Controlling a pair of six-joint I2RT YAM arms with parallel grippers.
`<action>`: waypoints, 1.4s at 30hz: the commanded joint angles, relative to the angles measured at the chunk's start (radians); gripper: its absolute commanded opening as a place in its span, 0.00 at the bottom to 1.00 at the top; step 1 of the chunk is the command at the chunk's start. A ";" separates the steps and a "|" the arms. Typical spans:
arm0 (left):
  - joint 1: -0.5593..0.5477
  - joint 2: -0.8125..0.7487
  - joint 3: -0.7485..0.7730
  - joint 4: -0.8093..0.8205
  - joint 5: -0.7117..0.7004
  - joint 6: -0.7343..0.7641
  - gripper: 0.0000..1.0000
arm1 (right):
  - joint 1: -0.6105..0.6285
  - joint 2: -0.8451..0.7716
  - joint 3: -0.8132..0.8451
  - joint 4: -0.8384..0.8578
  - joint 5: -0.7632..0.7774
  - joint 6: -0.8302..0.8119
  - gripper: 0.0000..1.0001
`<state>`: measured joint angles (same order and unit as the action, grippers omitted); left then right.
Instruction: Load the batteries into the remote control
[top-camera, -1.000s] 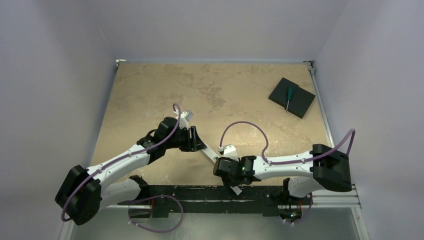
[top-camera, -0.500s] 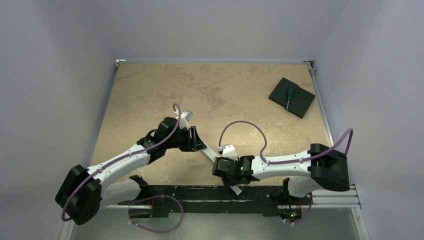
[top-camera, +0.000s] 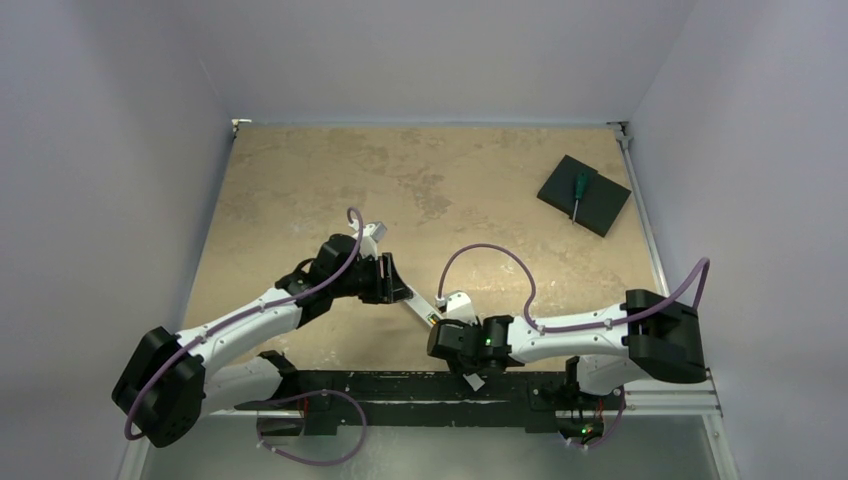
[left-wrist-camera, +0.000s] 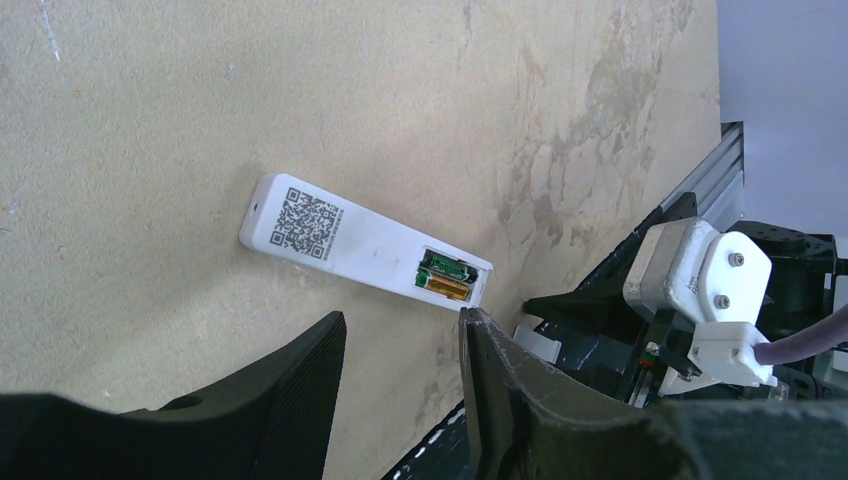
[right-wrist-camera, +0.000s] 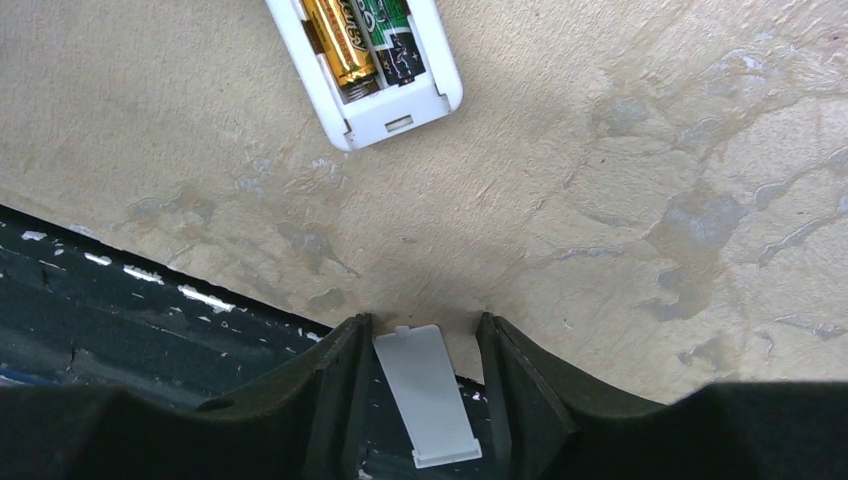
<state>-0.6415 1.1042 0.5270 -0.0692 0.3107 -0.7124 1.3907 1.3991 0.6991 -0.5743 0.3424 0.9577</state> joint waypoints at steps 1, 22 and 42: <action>0.004 0.006 0.011 0.028 0.014 0.028 0.45 | 0.015 0.033 -0.024 -0.054 0.003 0.027 0.51; 0.005 0.018 0.013 0.032 0.015 0.028 0.45 | 0.027 0.010 -0.049 -0.081 0.007 0.073 0.31; 0.004 0.037 0.011 0.054 0.149 -0.015 0.45 | -0.072 -0.222 0.060 -0.090 0.067 -0.005 0.26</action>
<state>-0.6415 1.1469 0.5270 -0.0612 0.3962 -0.7177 1.3804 1.2156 0.7040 -0.6727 0.3622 1.0088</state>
